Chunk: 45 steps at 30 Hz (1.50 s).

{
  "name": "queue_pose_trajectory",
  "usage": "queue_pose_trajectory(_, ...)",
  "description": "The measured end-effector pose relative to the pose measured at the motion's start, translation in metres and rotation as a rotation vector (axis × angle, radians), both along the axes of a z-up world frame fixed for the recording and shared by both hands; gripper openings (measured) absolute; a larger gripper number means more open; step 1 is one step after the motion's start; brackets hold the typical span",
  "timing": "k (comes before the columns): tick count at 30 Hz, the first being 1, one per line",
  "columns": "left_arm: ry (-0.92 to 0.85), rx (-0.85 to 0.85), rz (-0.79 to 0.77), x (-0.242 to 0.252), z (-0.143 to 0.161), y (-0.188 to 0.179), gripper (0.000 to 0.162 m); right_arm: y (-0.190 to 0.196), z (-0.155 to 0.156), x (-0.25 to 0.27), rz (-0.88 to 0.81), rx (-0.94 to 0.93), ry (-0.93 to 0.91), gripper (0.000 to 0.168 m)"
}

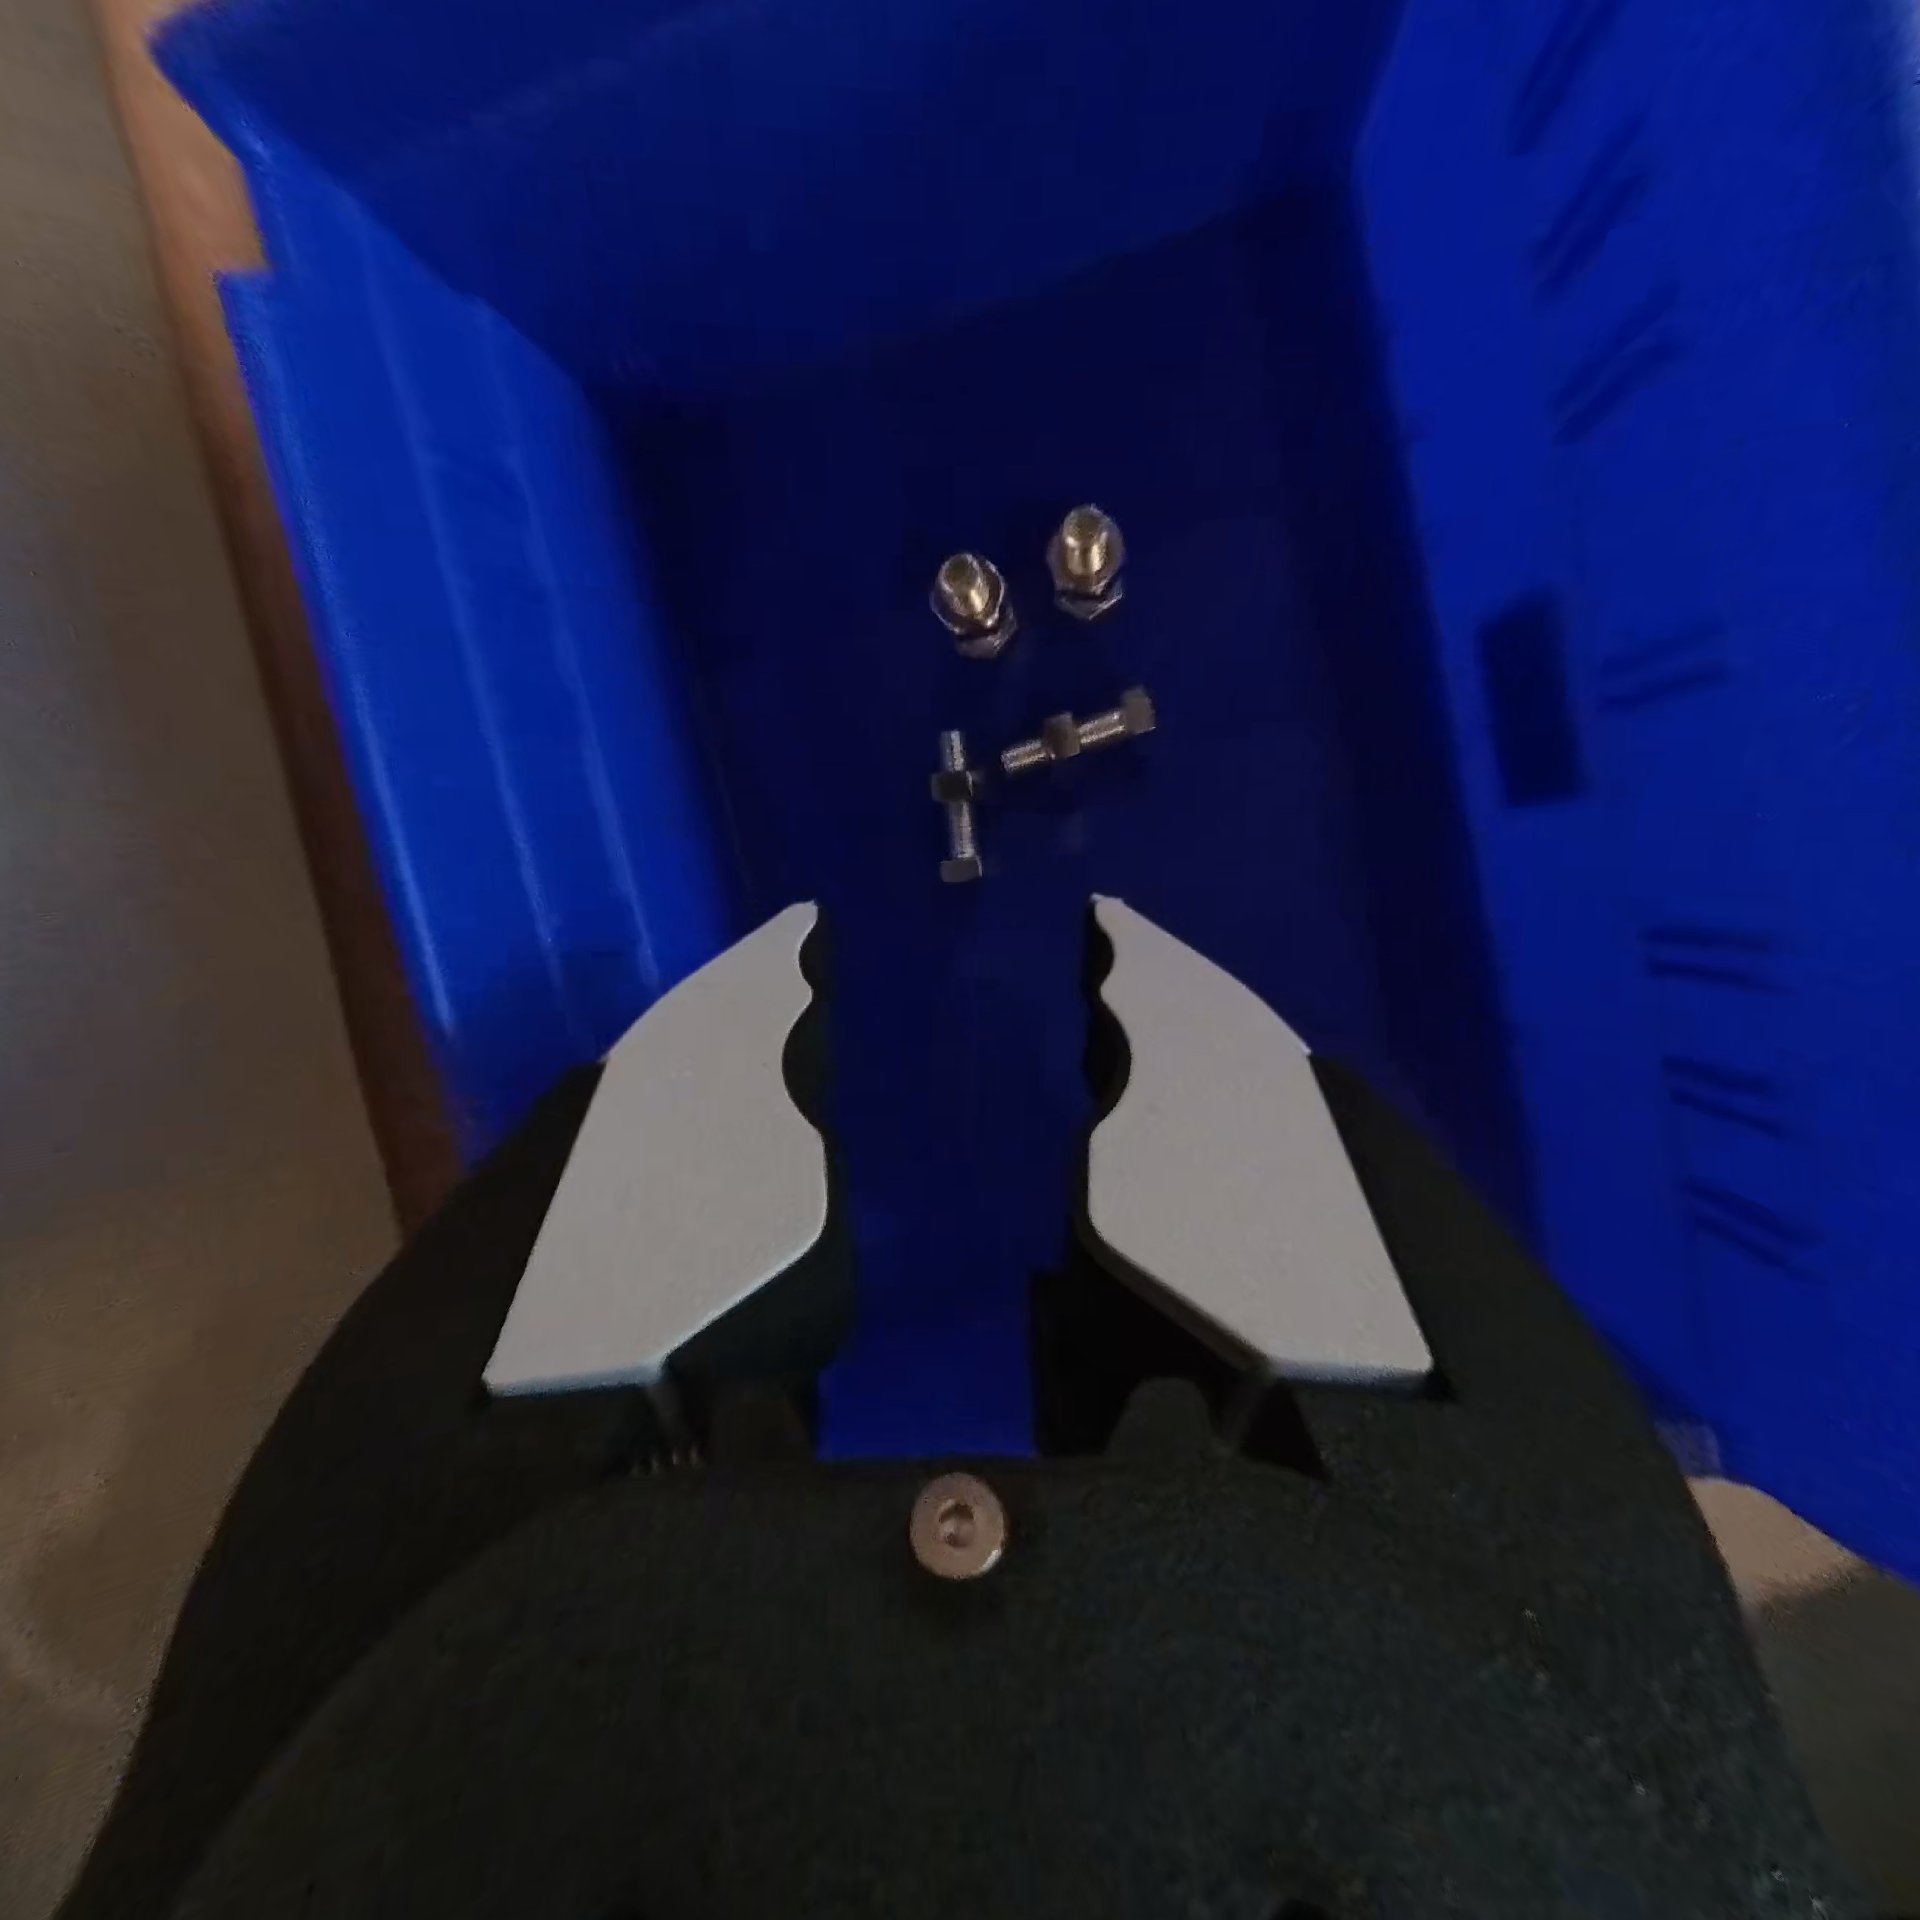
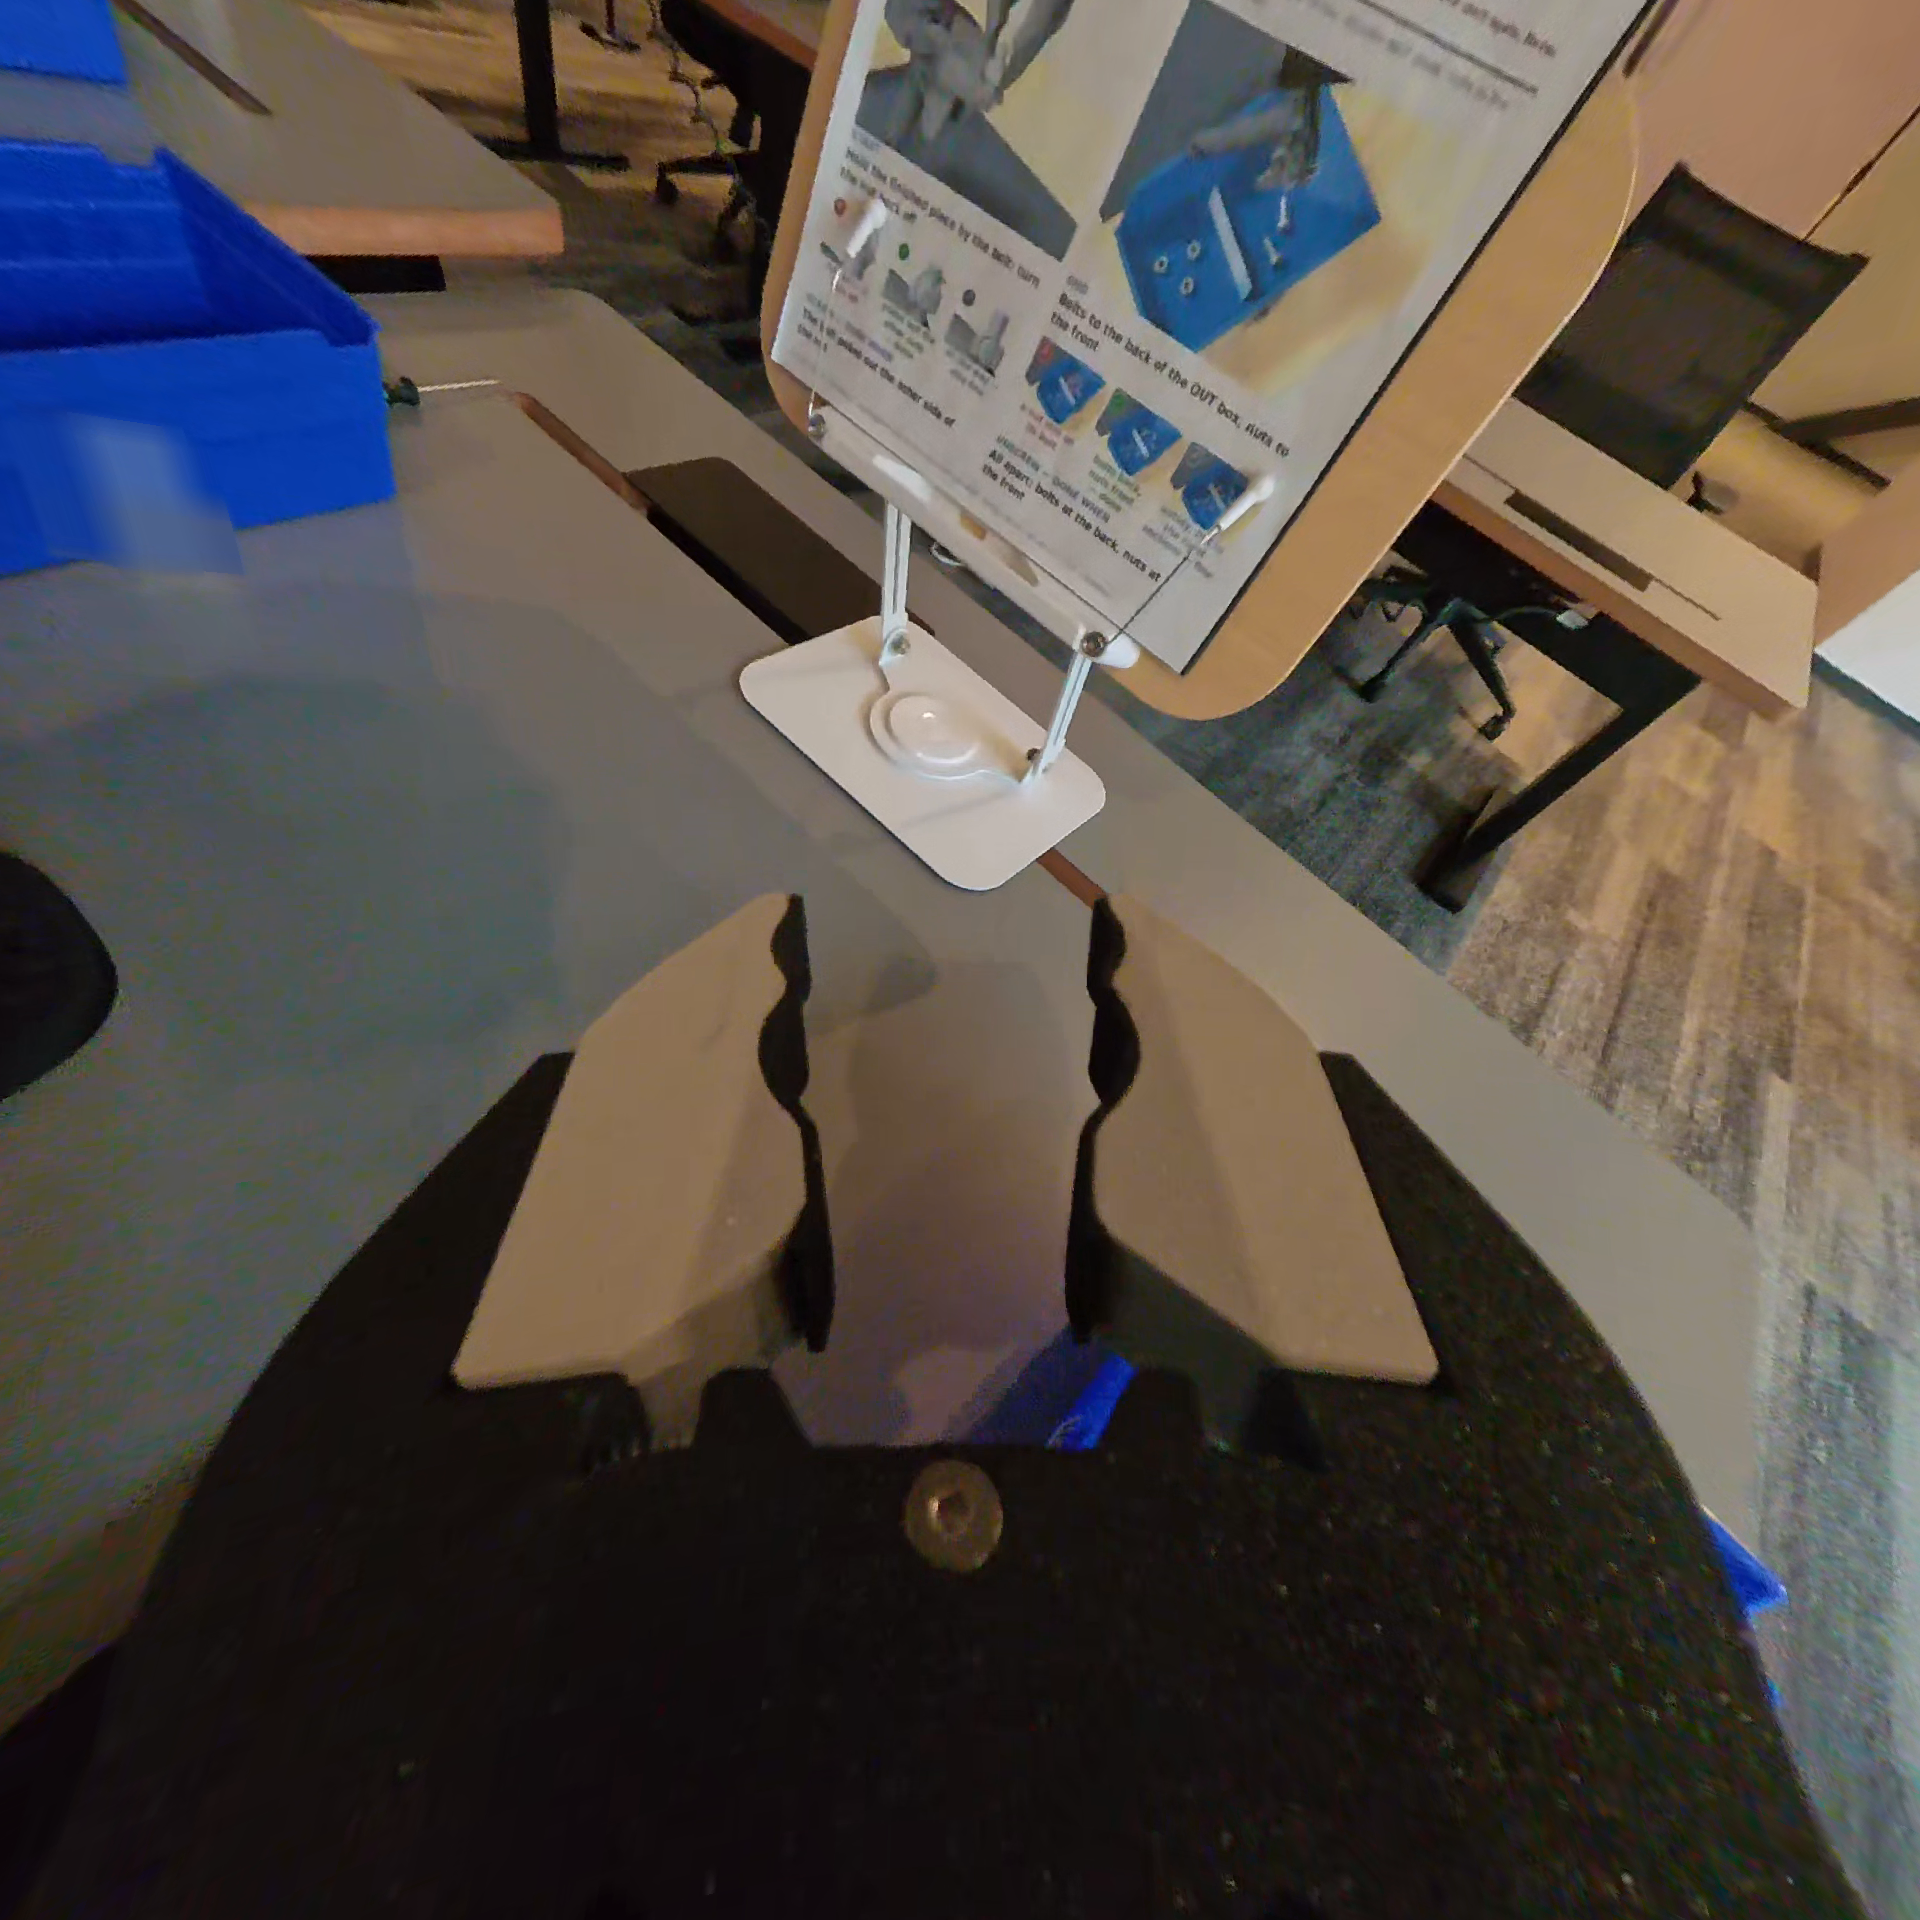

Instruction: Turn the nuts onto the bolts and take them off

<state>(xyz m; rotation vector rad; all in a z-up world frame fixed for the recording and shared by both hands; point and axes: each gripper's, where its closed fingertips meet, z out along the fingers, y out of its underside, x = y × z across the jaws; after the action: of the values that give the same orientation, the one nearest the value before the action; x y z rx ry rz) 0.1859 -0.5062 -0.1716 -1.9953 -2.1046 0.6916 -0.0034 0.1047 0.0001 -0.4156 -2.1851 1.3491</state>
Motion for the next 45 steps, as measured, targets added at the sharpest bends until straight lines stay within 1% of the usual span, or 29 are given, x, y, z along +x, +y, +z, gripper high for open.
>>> queue_pose_trajectory(2,-0.034,0.016,0.012,-0.002,-0.014,-0.005,0.045,0.001,-0.003,-0.001,-0.001,0.012,-0.008,0.051)
queue_pose_trajectory(9,-0.137,0.069,0.010,-0.006,-0.046,-0.013,0.045,0.002,-0.005,-0.002,-0.010,0.045,0.002,0.051)
queue_pose_trajectory(14,-0.147,0.103,0.016,-0.013,-0.061,-0.016,0.044,0.002,-0.003,0.001,0.003,0.050,0.012,0.051)
queue_pose_trajectory(18,-0.158,0.116,0.010,-0.014,-0.066,-0.016,0.042,0.004,-0.002,-0.001,-0.023,0.056,0.028,0.052)
queue_pose_trajectory(21,-0.149,0.135,0.008,-0.017,-0.068,-0.016,0.038,0.004,-0.002,-0.001,-0.017,0.050,0.027,0.052)
queue_pose_trajectory(22,-0.149,0.149,0.003,-0.017,-0.069,-0.015,0.031,0.004,-0.002,-0.001,-0.021,0.051,0.027,0.052)
queue_pose_trajectory(23,-0.148,0.173,-0.005,-0.018,-0.069,-0.012,0.016,0.004,-0.002,-0.002,-0.023,0.056,0.028,0.052)
queue_pose_trajectory(24,-0.153,0.181,-0.004,-0.017,-0.070,-0.011,0.011,0.004,-0.003,-0.002,-0.023,0.061,0.029,0.052)
queue_pose_trajectory(26,-0.161,0.207,-0.009,-0.015,-0.070,-0.009,0.010,0.003,-0.004,-0.001,-0.013,0.070,0.026,0.052)
queue_pose_trajectory(28,-0.134,0.196,-0.008,-0.016,-0.064,-0.008,0.010,0.002,-0.006,-0.001,-0.013,0.079,0.025,0.052)
queue_pose_trajectory(30,-0.067,0.172,-0.005,-0.019,-0.048,-0.007,0.010,0.000,-0.007,-0.001,-0.009,0.084,0.020,0.052)
queue_pose_trajectory(32,0.027,0.158,-0.021,-0.027,-0.025,-0.001,0.010,-0.004,-0.009,0.000,0.008,0.091,0.015,0.051)
queue_pose_trajectory(34,0.141,0.153,-0.048,-0.038,0.005,0.011,0.010,-0.009,-0.011,0.001,0.020,0.101,0.012,0.052)
queue_pose_trajectory(36,0.283,0.164,-0.094,-0.054,0.041,0.031,0.010,-0.013,-0.013,0.004,0.037,0.116,0.010,0.052)
queue_pose_trajectory(38,0.438,0.200,-0.176,-0.071,0.081,0.064,0.010,-0.018,-0.014,0.006,0.050,0.126,0.013,0.051)
queue_pose_trajectory(41,0.623,0.249,-0.339,-0.091,0.136,0.127,0.009,-0.025,-0.013,0.011,0.076,0.133,0.022,0.051)
queue_pose_trajectory(45,0.775,0.310,-0.583,-0.105,0.191,0.221,0.009,-0.033,-0.011,0.018,0.115,0.127,0.029,0.051)
